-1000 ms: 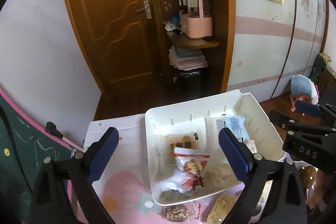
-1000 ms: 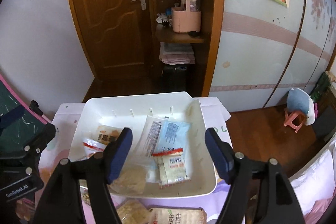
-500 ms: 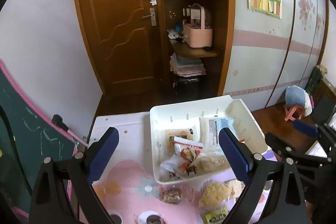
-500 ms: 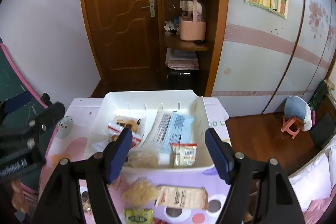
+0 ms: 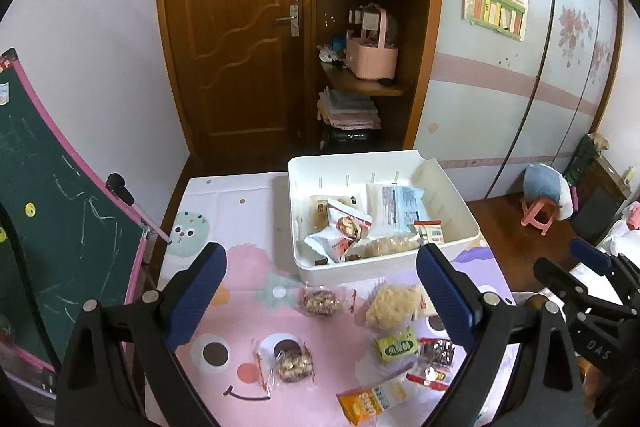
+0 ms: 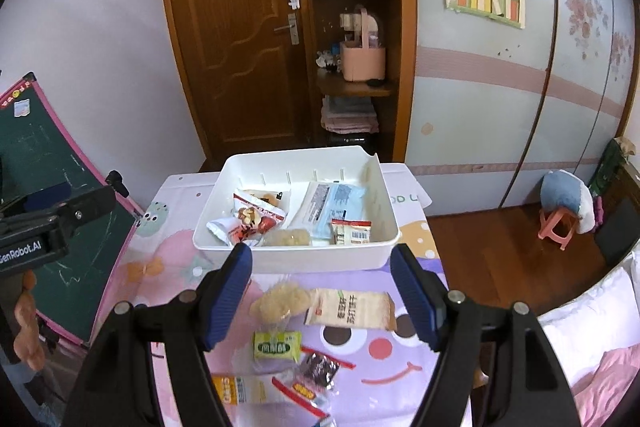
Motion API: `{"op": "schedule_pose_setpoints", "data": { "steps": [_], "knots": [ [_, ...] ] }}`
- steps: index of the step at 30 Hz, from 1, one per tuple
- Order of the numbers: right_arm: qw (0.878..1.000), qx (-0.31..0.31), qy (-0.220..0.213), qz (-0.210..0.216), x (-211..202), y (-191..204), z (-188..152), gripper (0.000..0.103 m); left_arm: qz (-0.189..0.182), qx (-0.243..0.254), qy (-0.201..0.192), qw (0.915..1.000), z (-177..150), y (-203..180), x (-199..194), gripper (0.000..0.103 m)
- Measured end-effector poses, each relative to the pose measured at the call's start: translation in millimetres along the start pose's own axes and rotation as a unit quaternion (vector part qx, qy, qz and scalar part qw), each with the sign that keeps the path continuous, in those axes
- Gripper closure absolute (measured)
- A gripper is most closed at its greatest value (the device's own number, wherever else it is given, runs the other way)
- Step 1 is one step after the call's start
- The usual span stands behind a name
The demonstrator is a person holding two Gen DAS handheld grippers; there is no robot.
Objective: Organize snacks
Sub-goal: 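Withdraw both tools from above the bin back over the table snacks, then grasp orange-white oat stick pack with left tool while right tool grasps blue wafer pack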
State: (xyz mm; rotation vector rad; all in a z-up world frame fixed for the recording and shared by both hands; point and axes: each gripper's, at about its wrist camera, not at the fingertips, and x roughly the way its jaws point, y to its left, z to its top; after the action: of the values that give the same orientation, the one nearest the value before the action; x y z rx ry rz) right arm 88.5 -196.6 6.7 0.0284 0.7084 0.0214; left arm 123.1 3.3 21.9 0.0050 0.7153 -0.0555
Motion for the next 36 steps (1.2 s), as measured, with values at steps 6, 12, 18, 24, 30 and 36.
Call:
{"op": "schedule_pose_setpoints", "data": {
  "steps": [6, 12, 18, 24, 30, 36],
  "knots": [
    [0.999, -0.026, -0.024, 0.004, -37, 1, -21, 0.031, -0.011, 0.012, -0.010, 0.9998, -24, -4, -24, 0.007],
    [0.998, -0.060, -0.013, -0.013, -52, -1, -52, 0.031, -0.031, 0.035, 0.002, 0.9989, -56, -13, -32, 0.007],
    [0.997, -0.068, 0.034, -0.020, -39, -10, -94, 0.031, -0.048, 0.069, 0.023, 0.9962, -87, -24, -18, 0.007],
    [0.992, -0.065, 0.104, -0.001, -10, -19, -139, 0.031, -0.076, 0.126, 0.056, 0.9876, -120, -44, 12, 0.007],
    [0.986, -0.065, 0.156, 0.010, 21, -27, -172, 0.031, -0.104, 0.173, 0.106, 0.9737, -153, -60, 54, 0.007],
    [0.975, -0.063, 0.212, 0.031, 50, -34, -196, 0.031, -0.132, 0.230, 0.164, 0.9502, -181, -72, 100, 0.007]
  ]
}}
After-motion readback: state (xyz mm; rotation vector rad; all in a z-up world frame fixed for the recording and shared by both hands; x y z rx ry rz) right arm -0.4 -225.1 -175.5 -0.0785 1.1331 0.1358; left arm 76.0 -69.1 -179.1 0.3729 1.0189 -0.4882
